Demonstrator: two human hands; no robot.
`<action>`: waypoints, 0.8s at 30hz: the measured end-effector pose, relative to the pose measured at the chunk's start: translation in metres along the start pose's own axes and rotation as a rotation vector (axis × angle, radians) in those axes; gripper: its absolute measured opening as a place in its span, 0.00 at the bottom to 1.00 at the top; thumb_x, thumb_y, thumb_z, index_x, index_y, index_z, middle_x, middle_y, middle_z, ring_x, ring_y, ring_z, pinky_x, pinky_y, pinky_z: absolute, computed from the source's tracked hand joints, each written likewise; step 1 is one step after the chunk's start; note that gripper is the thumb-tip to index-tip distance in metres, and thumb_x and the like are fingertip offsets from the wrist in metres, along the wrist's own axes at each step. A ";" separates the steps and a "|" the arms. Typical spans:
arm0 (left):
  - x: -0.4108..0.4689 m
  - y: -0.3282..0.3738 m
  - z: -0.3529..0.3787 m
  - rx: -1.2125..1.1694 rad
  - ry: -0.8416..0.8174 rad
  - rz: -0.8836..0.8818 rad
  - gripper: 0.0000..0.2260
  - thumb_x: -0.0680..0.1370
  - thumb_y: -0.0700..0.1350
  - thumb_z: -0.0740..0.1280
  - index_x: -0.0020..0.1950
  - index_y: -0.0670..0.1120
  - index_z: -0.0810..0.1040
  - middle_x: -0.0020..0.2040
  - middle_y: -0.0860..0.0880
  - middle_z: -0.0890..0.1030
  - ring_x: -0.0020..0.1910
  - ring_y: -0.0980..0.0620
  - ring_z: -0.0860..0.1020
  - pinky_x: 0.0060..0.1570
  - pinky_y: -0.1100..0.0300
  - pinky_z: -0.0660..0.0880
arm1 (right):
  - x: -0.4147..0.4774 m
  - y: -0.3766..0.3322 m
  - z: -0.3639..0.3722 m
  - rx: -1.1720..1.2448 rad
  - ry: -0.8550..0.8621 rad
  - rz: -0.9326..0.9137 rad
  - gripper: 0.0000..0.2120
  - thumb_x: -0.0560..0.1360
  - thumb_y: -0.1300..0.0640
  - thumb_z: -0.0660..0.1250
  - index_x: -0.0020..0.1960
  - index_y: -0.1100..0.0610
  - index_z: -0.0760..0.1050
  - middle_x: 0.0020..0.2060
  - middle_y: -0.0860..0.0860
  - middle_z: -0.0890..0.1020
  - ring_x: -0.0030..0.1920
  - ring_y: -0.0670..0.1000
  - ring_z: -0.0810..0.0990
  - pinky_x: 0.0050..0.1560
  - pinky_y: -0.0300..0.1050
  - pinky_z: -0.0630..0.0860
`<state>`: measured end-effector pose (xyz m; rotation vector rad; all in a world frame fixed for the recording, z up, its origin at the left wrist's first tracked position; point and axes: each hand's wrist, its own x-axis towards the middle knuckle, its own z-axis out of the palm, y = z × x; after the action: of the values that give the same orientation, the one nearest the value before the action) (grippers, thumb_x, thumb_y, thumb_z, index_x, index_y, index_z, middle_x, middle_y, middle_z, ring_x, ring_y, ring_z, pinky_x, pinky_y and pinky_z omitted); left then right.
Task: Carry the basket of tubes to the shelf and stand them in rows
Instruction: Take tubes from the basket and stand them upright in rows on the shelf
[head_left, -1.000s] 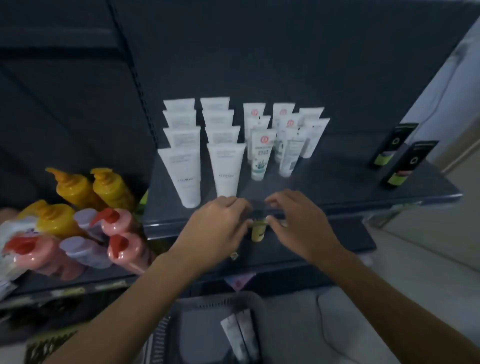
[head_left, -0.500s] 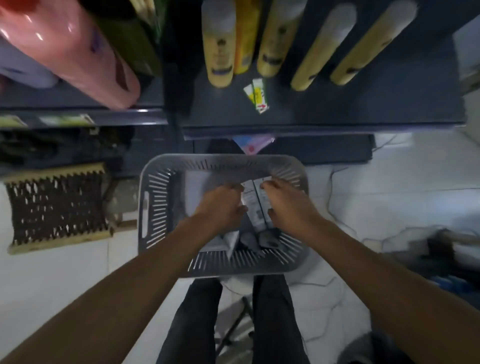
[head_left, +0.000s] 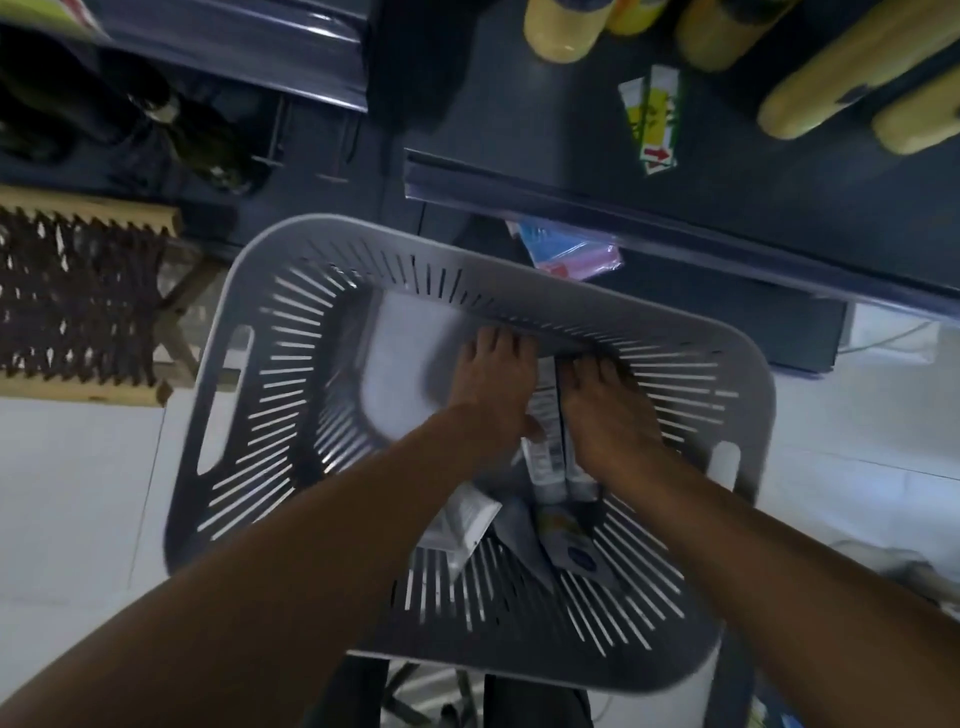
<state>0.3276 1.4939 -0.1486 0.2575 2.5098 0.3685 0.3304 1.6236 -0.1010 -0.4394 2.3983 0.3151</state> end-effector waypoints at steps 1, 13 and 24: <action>0.002 -0.001 0.000 0.003 -0.032 -0.020 0.47 0.61 0.64 0.78 0.71 0.41 0.65 0.67 0.41 0.68 0.66 0.41 0.64 0.65 0.48 0.66 | 0.001 -0.001 -0.003 -0.016 -0.006 -0.005 0.31 0.70 0.63 0.55 0.73 0.68 0.62 0.66 0.65 0.70 0.66 0.66 0.69 0.67 0.59 0.69; -0.038 -0.004 -0.060 -0.277 -0.012 0.082 0.09 0.75 0.42 0.71 0.54 0.43 0.77 0.50 0.40 0.82 0.50 0.39 0.81 0.45 0.51 0.78 | -0.044 -0.009 -0.064 0.176 -0.059 0.093 0.14 0.74 0.66 0.68 0.59 0.63 0.77 0.56 0.61 0.82 0.55 0.61 0.82 0.52 0.53 0.78; -0.134 0.068 -0.278 0.111 0.226 0.284 0.13 0.73 0.39 0.68 0.57 0.48 0.77 0.50 0.42 0.81 0.51 0.38 0.80 0.43 0.49 0.74 | -0.185 0.040 -0.226 0.261 0.298 0.178 0.14 0.71 0.63 0.73 0.55 0.57 0.77 0.50 0.56 0.83 0.50 0.61 0.82 0.44 0.52 0.77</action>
<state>0.2825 1.4659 0.1631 0.6534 2.7248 0.3888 0.3177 1.6270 0.1941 -0.1616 2.7288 0.0096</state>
